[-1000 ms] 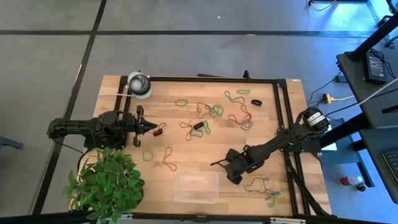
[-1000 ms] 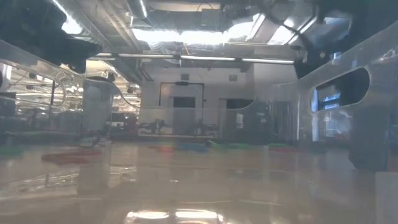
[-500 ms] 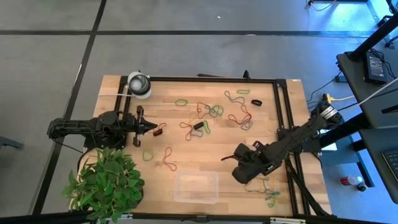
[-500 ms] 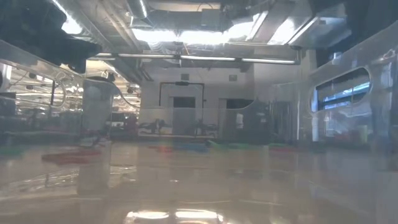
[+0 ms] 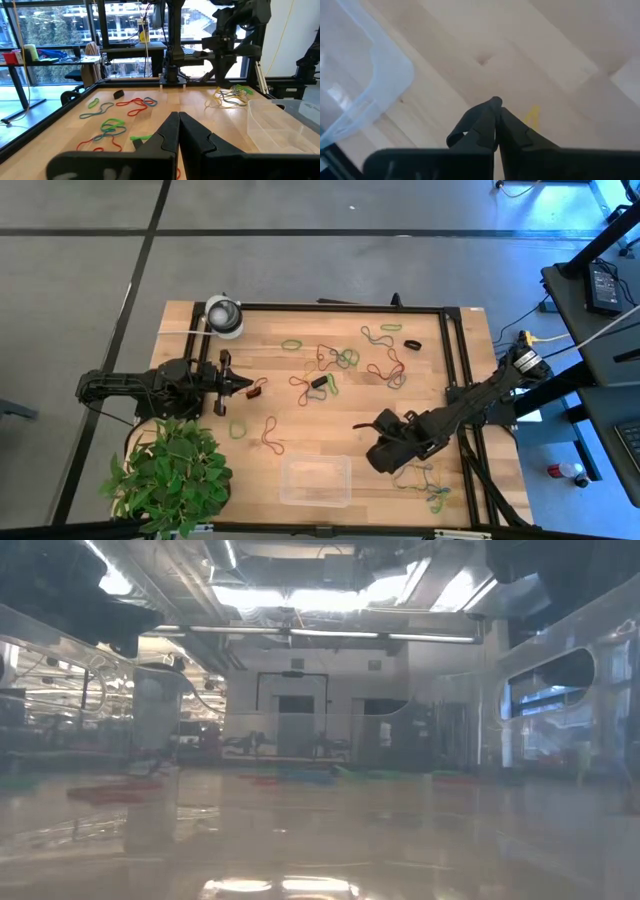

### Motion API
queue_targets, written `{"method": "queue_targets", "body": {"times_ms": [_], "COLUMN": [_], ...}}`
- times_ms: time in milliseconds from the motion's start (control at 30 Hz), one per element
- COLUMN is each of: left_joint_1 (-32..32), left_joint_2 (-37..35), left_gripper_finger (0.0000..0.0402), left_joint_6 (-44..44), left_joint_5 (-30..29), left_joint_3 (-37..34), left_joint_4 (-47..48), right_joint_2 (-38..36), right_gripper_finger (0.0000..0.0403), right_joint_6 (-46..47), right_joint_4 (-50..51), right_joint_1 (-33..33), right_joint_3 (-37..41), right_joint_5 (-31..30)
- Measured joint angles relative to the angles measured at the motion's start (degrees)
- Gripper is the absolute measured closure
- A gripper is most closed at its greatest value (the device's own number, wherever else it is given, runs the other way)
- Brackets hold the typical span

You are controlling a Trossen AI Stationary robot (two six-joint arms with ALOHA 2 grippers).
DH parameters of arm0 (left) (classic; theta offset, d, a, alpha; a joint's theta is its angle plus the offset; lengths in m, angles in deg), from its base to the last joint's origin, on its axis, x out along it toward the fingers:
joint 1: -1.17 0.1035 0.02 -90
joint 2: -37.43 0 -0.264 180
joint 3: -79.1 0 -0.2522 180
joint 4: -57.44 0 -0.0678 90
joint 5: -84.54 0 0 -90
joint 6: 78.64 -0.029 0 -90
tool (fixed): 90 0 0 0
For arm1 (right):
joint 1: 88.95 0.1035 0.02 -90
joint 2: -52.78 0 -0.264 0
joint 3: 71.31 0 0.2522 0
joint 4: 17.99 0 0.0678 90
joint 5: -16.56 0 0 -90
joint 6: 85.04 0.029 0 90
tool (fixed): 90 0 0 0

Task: Pick and place rubber bands into bin
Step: Put the black rubber band into the transparent bin

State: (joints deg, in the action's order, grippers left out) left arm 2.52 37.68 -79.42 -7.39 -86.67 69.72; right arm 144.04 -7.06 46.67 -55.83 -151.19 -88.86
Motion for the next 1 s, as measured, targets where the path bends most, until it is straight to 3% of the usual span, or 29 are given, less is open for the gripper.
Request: {"method": "queue_targets", "body": {"times_ms": [267,433,833,1000], "left_joint_1": [0.0,0.0,0.0,0.0], "left_joint_2": [0.0,0.0,0.0,0.0], "left_gripper_finger": [0.0398,0.0398,0.0398,0.0398], "left_joint_6": [0.0,0.0,0.0,0.0], "left_joint_5": [0.0,0.0,0.0,0.0], "left_joint_3": [0.0,0.0,0.0,0.0], "left_joint_4": [0.0,0.0,0.4,0.4], "right_joint_2": [1.2,4.4,7.4,7.4], "right_gripper_finger": [0.0355,0.0394,0.0381,0.0395], "right_joint_6": [0.0,-0.5,-1.5,-1.8], "right_joint_4": [-4.4,-7.9,-12.2,-12.2], "right_joint_1": [-1.1,-1.9,-2.3,-2.6], "right_joint_3": [1.7,1.8,1.8,1.8], "right_joint_5": [0.0,0.0,-1.4,-2.1]}}
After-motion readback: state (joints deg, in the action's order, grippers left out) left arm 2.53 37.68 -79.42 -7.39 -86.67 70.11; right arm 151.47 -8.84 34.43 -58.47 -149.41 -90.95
